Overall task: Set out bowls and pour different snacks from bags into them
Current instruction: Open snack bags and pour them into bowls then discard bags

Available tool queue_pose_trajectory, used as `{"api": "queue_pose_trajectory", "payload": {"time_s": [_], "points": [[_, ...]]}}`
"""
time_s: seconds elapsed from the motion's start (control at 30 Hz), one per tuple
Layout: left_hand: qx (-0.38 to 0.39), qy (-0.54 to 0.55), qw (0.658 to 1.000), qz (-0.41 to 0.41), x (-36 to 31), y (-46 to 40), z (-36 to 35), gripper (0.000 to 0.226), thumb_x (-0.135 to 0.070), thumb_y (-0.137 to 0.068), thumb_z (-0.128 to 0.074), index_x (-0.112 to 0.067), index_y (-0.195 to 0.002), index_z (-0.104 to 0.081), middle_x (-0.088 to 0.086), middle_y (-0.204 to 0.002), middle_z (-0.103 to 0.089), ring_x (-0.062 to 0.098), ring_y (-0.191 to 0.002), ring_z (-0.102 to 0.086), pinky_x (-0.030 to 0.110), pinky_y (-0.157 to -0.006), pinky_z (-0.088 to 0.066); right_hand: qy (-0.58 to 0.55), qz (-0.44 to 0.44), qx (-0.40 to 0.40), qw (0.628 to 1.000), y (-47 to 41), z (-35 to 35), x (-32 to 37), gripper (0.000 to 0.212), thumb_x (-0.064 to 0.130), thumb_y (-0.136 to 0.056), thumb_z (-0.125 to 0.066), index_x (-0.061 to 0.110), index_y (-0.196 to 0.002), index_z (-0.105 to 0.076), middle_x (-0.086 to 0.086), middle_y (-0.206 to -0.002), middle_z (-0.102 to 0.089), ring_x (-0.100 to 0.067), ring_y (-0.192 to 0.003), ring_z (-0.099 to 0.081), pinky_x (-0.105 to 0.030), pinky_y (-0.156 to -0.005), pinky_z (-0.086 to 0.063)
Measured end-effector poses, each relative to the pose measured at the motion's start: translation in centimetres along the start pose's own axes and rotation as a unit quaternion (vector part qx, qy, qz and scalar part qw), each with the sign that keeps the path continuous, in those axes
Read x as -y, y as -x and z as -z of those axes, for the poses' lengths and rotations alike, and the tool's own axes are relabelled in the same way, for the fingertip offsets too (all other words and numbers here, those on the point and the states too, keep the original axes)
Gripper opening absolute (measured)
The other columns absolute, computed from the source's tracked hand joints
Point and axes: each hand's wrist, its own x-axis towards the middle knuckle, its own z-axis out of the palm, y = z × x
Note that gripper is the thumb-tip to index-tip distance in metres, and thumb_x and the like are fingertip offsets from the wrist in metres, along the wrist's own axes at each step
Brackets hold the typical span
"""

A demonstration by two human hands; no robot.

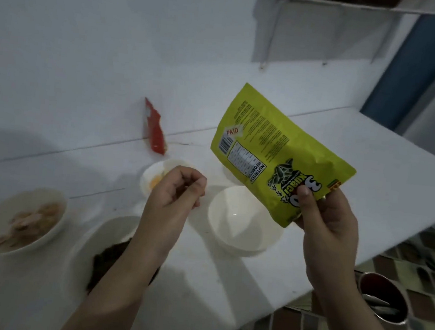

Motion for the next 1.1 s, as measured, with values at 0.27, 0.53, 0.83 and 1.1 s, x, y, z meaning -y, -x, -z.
{"api": "queue_pose_trajectory", "payload": {"time_s": [0.27, 0.53, 0.83, 1.1], "points": [[0.123, -0.006, 0.992, 0.015, 0.3, -1.0, -15.3, 0.016, -0.006, -0.094, -0.057, -0.017, -0.083, -0.062, -0.006, -0.072, -0.057, 0.009, -0.064, -0.050, 0.017, -0.068, -0.046, 0.021, 0.015, -0.079, 0.997, -3.8, 14.1, 1.2, 0.022, 0.018, -0.092, -0.056, 0.022, -0.111, -0.067, 0.004, -0.108, -0.076, -0.019, -0.104, -0.071, -0.034, -0.079, -0.061], [0.211, 0.000, 0.977, 0.029, 1.8, -0.2, -32.1, 0.017, -0.009, -0.095, -0.057, -0.020, -0.083, -0.063, -0.010, -0.069, -0.057, 0.007, -0.065, -0.051, 0.015, -0.066, -0.047, 0.056, 0.024, -0.146, 0.987, -5.7, 29.2, 1.3, 0.021, 0.012, -0.095, -0.055, 0.023, -0.109, -0.068, 0.004, -0.107, -0.076, -0.018, -0.104, -0.070, -0.030, -0.083, -0.058], [0.322, -0.027, 0.944, 0.065, 4.5, 1.9, -47.8, 0.010, -0.011, -0.096, -0.056, -0.014, -0.089, -0.062, -0.008, -0.070, -0.058, 0.007, -0.064, -0.052, 0.015, -0.064, -0.049, 0.074, -0.009, -0.270, 0.960, -4.5, 43.3, 0.2, 0.024, 0.014, -0.095, -0.055, 0.021, -0.115, -0.067, 0.003, -0.107, -0.075, -0.020, -0.101, -0.071, -0.040, -0.083, -0.059], [0.409, -0.046, 0.905, 0.110, 8.8, 1.7, -60.1, 0.011, -0.014, -0.097, -0.056, -0.018, -0.089, -0.063, -0.008, -0.071, -0.058, 0.006, -0.064, -0.053, 0.020, -0.064, -0.048, 0.098, -0.068, -0.374, 0.920, -5.4, 52.7, -2.1, 0.022, 0.012, -0.099, -0.055, 0.027, -0.108, -0.068, 0.000, -0.107, -0.076, -0.018, -0.100, -0.071, -0.039, -0.082, -0.059]]}}
